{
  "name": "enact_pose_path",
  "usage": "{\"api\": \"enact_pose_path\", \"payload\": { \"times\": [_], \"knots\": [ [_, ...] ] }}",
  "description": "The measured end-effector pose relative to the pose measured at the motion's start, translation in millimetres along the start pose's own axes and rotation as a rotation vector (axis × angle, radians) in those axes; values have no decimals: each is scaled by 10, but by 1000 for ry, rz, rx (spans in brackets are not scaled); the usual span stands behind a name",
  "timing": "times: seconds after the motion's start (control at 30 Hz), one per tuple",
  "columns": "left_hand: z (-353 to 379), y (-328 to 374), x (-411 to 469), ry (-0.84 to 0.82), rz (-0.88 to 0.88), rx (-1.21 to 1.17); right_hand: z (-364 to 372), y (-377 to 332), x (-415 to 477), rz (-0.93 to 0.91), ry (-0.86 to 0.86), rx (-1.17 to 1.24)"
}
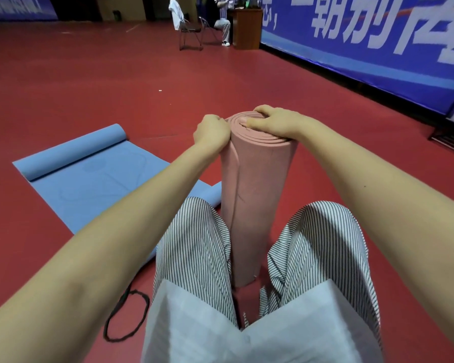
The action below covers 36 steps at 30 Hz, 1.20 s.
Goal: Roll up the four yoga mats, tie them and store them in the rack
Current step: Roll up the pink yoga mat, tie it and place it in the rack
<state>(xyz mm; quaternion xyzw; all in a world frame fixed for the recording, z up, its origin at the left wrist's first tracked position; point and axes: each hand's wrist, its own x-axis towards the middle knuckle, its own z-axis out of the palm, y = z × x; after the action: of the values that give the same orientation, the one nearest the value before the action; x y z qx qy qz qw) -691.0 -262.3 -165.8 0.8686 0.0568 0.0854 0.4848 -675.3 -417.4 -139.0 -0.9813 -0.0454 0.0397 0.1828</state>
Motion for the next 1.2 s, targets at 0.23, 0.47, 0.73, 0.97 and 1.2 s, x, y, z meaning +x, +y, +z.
{"api": "enact_pose_path", "payload": {
  "times": [0.23, 0.47, 0.73, 0.97, 1.2],
  "knots": [
    [-7, 237, 77, -34, 48, 156, -53, 155, 47, -6, -7, 68],
    [67, 387, -244, -170, -36, 17, -65, 142, -56, 65, 67, -131],
    [-137, 171, -153, -447, -79, -157, -109, 228, -66, -330, 231, -161],
    [-187, 260, -141, -217, 187, 475, -48, 20, -75, -256, -60, -177],
    [-183, 219, -123, -193, 127, 288, -22, 46, -43, -221, -58, -162]
  ]
}}
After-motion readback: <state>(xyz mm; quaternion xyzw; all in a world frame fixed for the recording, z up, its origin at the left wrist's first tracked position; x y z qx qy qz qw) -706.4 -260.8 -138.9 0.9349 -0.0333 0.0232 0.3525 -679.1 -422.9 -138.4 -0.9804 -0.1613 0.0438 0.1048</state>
